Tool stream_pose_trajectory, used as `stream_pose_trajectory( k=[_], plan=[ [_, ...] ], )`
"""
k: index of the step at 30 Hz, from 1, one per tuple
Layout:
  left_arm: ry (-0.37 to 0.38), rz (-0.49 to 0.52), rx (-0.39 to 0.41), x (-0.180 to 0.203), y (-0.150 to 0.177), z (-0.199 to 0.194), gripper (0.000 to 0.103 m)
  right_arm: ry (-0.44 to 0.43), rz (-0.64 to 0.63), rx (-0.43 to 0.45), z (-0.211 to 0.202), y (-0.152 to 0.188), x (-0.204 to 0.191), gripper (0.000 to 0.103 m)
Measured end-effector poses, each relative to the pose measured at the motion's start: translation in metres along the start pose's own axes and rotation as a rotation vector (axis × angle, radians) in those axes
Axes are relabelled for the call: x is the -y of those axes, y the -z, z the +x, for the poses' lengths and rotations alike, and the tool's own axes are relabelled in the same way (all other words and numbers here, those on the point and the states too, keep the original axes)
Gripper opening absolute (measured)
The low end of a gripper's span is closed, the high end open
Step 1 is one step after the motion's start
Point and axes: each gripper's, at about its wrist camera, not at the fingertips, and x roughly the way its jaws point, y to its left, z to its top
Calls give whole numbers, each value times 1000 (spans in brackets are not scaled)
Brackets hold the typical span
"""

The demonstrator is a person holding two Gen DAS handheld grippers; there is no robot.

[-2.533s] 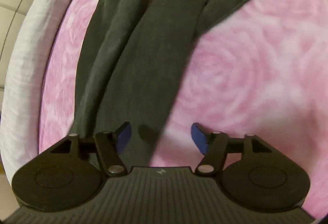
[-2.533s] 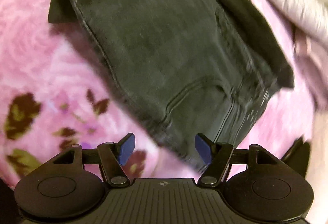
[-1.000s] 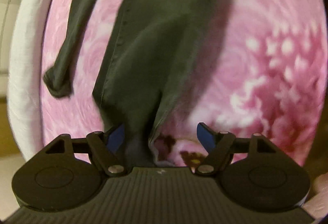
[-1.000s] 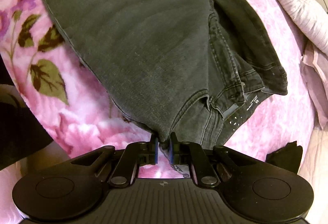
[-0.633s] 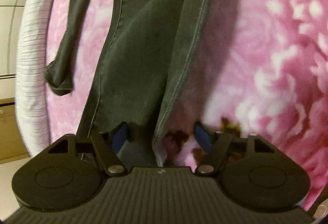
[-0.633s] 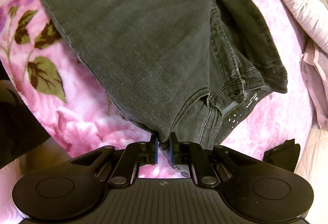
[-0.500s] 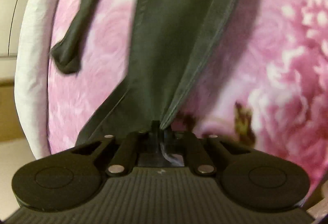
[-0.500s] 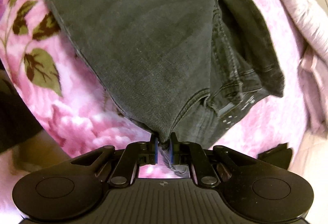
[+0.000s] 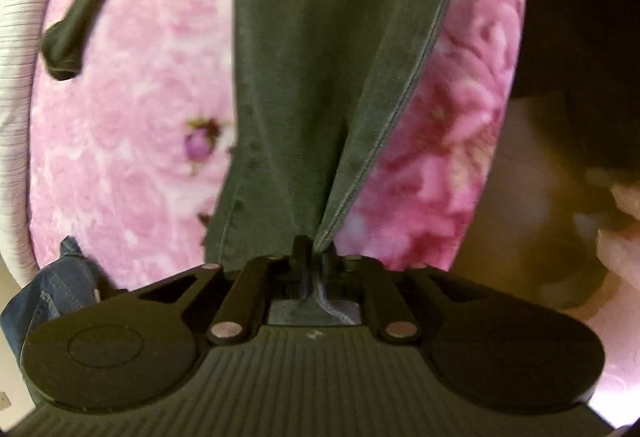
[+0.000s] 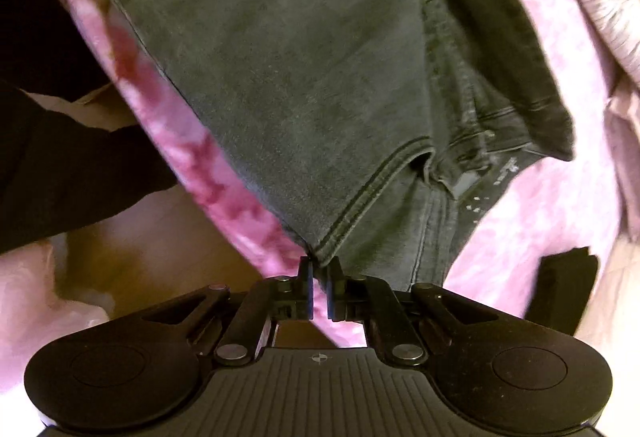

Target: Fold clothes

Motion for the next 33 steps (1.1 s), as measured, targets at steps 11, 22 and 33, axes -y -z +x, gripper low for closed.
stream_pose_trajectory(
  k=[11, 22, 33],
  plan=[
    [85, -181, 32, -84, 4, -22, 47, -97, 215, -157, 11, 6, 29, 45],
    [255, -205, 140, -188, 0, -37, 49, -10, 503, -11, -29, -23, 94, 47],
    [-87, -216, 257, -284, -31, -19, 66, 38, 359, 115, -21, -114, 133, 49]
  ],
)
